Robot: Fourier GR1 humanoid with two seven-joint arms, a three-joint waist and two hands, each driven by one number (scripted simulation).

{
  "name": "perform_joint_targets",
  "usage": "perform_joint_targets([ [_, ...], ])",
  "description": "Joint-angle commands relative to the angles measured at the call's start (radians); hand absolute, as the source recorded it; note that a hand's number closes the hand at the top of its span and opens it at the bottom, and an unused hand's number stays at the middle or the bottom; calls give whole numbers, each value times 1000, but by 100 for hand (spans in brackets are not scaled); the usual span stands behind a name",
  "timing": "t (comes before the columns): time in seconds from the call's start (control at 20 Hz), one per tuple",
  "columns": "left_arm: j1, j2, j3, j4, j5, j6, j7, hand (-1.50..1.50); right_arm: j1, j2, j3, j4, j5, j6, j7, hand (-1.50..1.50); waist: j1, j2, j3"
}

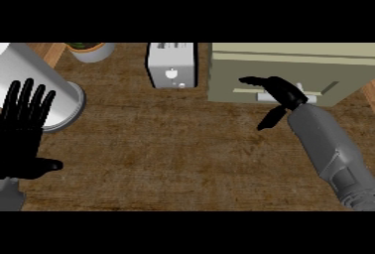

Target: Pick up the cup, place it into the drawer and close the drawer

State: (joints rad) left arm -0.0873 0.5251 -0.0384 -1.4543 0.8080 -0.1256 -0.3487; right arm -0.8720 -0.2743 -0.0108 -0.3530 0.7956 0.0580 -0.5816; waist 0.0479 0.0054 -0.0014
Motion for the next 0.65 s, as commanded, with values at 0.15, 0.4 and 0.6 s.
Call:
perform_joint_targets([
  [0.15, -43, -1, -1, 24, -30, -4, 11, -150, -104, -57, -51, 149, -3, -18, 3, -150, 27, 28, 5],
  [0.4, -35, -7, -8, 13, -24, -30, 14, -150, -152, -95, -69, 176, -14, 20, 18, -150, 47, 31, 5],
  [0.6, -51, -41, -18, 83, -75, -14, -34, -150, -155, -87, -68, 187, -9, 5, -7, -150, 35, 33, 5],
])
